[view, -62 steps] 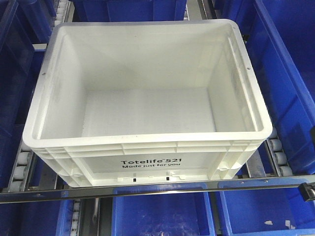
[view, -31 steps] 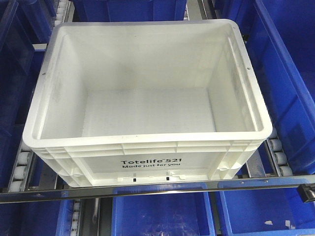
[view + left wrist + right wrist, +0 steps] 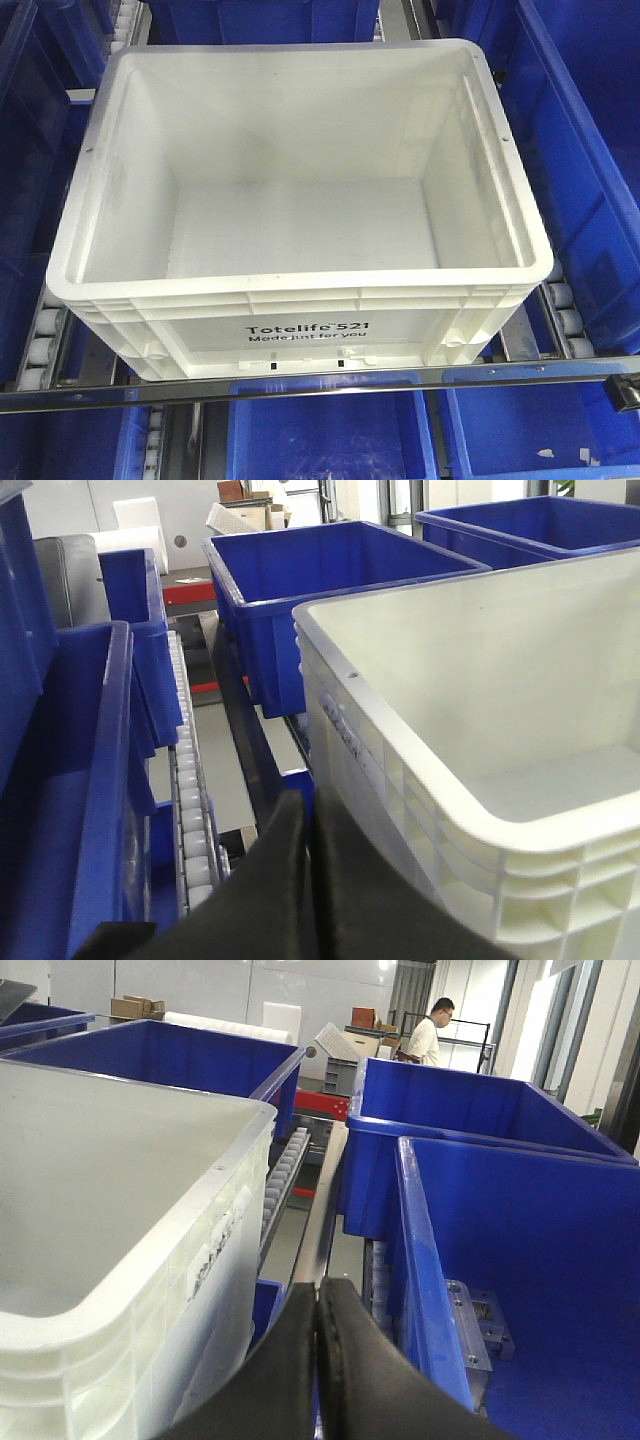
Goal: Move bin from left to right shelf
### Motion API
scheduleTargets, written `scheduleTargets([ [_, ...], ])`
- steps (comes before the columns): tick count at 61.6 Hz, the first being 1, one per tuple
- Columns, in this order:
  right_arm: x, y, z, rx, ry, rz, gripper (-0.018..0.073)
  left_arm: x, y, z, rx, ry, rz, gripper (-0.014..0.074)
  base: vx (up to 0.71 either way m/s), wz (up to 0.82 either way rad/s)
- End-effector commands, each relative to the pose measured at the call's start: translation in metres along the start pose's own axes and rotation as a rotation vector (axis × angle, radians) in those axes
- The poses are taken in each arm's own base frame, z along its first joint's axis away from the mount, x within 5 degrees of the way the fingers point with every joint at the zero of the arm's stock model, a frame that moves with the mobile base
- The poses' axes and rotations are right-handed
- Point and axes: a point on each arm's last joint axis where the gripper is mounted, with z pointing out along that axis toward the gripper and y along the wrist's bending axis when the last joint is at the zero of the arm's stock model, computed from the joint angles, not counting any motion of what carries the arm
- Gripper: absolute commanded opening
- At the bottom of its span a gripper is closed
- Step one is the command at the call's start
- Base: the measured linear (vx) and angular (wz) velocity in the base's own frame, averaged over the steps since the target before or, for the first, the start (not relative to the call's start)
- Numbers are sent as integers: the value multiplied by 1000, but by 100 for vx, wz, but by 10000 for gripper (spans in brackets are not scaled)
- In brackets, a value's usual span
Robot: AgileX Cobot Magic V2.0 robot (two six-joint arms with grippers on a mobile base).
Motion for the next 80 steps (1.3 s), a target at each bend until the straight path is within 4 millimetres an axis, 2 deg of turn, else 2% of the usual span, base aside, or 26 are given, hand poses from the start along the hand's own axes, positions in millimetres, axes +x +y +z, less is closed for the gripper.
scheduleTargets([
  [1, -14, -4, 2, 37, -71, -10, -7, -9, 1, -3, -5, -62, 12, -9, 0, 0],
  [11, -14, -4, 2, 37, -71, -10, -7, 27, -3, -6, 7, -53, -46, -9, 0, 0],
  [16, -13, -4, 2, 34, -65, -10, -7, 48, -5, -1, 8, -27, -86, -9, 0, 0],
  [18, -13, -4, 2, 34, -64, -10, -7, 50, -5, -1, 9, -23, -96, -9, 0, 0],
  [34, -13, -4, 2, 33, -63, -10, -7, 46, -4, -1, -6, -54, 2, -9, 0, 0],
  [80, -13, -4, 2, 33, -63, -10, -7, 46, -4, -1, -5, -48, 2, -9, 0, 0],
])
